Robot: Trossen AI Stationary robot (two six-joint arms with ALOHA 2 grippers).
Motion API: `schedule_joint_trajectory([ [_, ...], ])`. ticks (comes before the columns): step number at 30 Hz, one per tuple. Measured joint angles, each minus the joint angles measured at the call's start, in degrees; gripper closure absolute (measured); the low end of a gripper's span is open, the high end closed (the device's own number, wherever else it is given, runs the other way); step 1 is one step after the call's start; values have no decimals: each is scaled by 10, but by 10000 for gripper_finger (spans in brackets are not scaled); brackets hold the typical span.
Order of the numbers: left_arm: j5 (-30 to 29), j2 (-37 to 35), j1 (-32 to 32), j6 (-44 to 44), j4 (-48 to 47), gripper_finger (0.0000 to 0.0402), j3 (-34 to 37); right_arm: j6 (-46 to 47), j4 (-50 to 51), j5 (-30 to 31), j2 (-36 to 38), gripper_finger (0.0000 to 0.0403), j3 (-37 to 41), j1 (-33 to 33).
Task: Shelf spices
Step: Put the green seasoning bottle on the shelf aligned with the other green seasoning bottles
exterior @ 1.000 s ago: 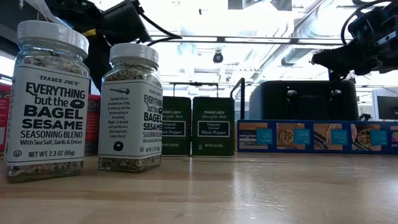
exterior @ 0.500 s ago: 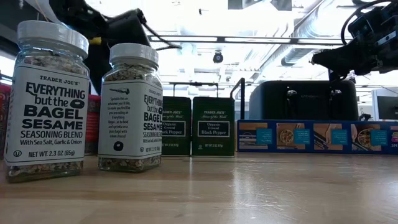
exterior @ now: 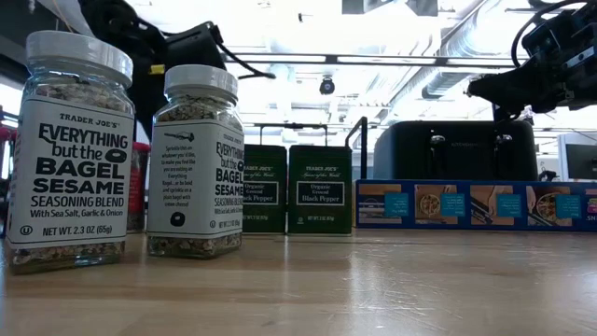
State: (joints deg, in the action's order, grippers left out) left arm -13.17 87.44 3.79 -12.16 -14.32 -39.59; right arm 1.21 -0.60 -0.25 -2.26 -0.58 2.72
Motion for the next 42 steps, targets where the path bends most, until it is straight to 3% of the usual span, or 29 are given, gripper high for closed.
schedule_joint_trajectory([
  [11, -3, 0, 9, 102, 39, 137, 0, 0, 0, 0, 0, 403, 0, 0],
  [22, 5, 49, 9, 193, 101, 135, -1, 0, 0, 0, 0, 403, 0, 0],
  [29, 6, 57, 9, 185, 90, 143, -3, 0, 0, 0, 0, 403, 0, 0],
  [37, 33, 55, 10, 132, 81, 205, -4, 0, 0, 0, 0, 403, 0, 0],
  [42, 58, 32, 10, 71, -61, 205, -71, 0, 0, 0, 0, 403, 0, 0],
])
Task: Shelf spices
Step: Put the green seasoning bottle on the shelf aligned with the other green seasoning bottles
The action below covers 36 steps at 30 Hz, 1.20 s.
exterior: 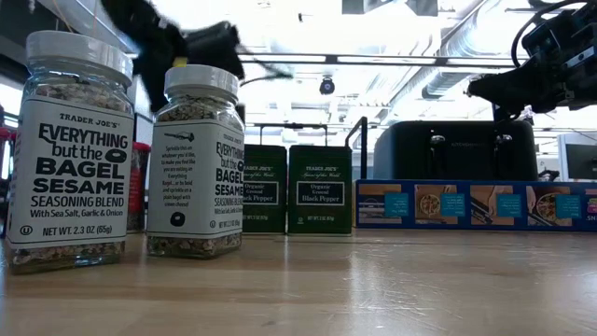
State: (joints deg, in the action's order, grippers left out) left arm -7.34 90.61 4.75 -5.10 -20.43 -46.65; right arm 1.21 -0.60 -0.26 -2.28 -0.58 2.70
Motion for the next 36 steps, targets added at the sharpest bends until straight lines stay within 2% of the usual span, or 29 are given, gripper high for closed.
schedule_joint_trajectory([
  [4, 13, -3, 0, -28, -195, 205, -117, 0, 0, 0, 0, 403, 0, 0],
  [9, 27, 41, 23, -38, -426, 205, -278, 0, 0, 0, 0, 403, 0, 0],
  [13, 57, 118, 51, -31, -571, 205, -371, 0, 0, 0, 0, 403, 0, 0],
  [17, 50, 205, 67, 6, -702, 205, -424, 0, 0, 0, 0, 403, 0, 0],
  [22, 74, 255, 70, 55, -692, 204, -435, 0, 0, 0, 0, 403, 0, 0],
  [24, 68, 269, 68, 58, -703, 188, -437, 0, 0, 0, 0, 403, 0, 0],
  [30, 91, 267, 71, 59, -695, 127, -437, 0, 0, 0, 0, 403, 0, 0],
  [36, 90, 260, 73, 49, -696, 115, -438, 0, 0, 0, 0, 403, 0, 0],
])
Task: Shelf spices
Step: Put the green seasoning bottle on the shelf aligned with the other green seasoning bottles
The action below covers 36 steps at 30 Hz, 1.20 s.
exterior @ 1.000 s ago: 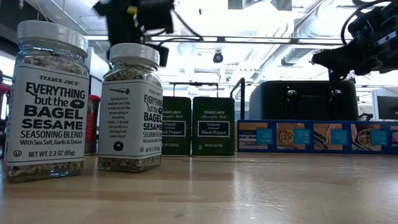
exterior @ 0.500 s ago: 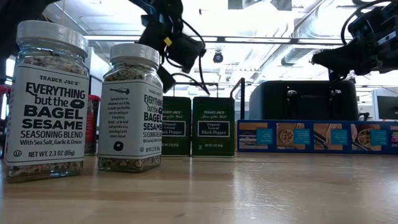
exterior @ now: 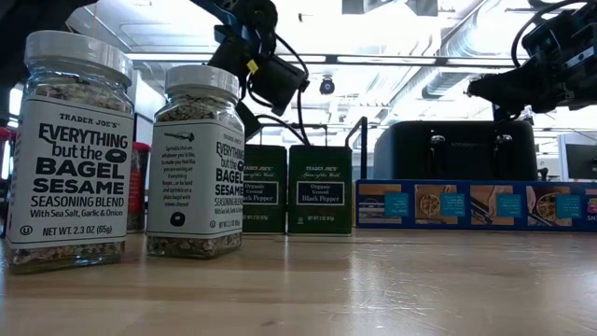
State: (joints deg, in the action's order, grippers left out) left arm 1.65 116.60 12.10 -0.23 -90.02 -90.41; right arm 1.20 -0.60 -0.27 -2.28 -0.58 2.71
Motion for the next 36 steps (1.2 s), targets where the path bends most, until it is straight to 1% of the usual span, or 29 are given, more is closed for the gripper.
schedule_joint_trajectory([
  [2, -9, -1, -7, -6, 5, 114, 2, 0, 0, 0, 0, 403, 0, 0],
  [4, -17, -12, -18, -6, 36, 114, 16, 0, 0, 0, 0, 403, 0, 0],
  [7, -27, -59, -37, -9, 122, 114, 74, 0, 0, 0, 0, 403, 0, 0],
  [13, -42, -215, -67, -89, 288, 113, 248, 0, 0, 0, 0, 403, 0, 0],
  [17, -62, -320, -97, -146, 446, 113, 382, 0, 0, 0, 0, 403, 0, 0],
  [21, -97, -387, -127, -175, 598, 112, 499, 0, 0, 0, 0, 403, 0, 0],
  [24, -124, -410, -144, -182, 669, 112, 554, 0, 0, 0, 0, 403, 0, 0],
  [27, -164, -418, -153, -197, 681, 112, 579, 0, 0, 0, 0, 403, 0, 0],
  [29, -189, -420, -157, -197, 706, 112, 590, 0, 0, 0, 0, 403, 0, 0],
  [31, -194, -418, -157, -189, 745, 112, 603, 0, 0, 0, 0, 403, 0, 0],
  [34, -198, -418, -157, -165, 827, 112, 628, 0, 0, 0, 0, 403, 0, 0],
  [36, -201, -417, -157, -150, 861, 112, 639, 0, 0, 0, 0, 403, 0, 0],
])
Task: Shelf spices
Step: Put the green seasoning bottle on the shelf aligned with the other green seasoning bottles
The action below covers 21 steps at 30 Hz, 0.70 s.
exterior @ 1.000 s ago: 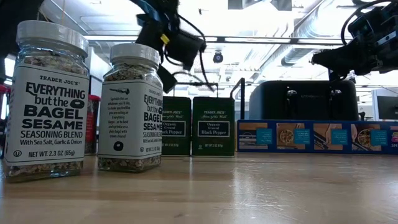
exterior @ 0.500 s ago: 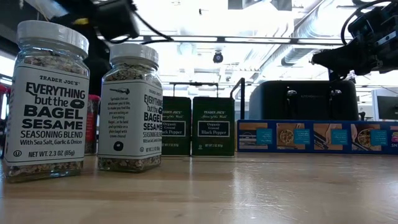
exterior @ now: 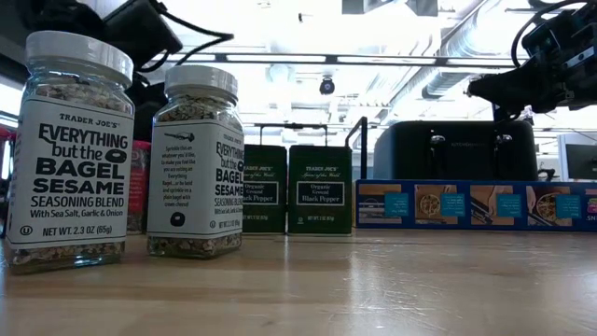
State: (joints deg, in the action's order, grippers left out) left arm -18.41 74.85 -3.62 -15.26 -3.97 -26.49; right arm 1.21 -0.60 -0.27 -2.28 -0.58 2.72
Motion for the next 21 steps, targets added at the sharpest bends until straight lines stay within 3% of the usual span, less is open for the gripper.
schedule_joint_trajectory([
  [11, -6, -14, 1, 58, 6, 112, -14, 0, 0, 0, 0, 403, 0, 0],
  [18, -9, -41, 5, 108, -126, 112, -61, 0, 0, 0, 0, 403, 0, 0],
  [21, 44, -43, 17, 142, -141, 112, -57, 0, 0, 0, 0, 403, 0, 0],
])
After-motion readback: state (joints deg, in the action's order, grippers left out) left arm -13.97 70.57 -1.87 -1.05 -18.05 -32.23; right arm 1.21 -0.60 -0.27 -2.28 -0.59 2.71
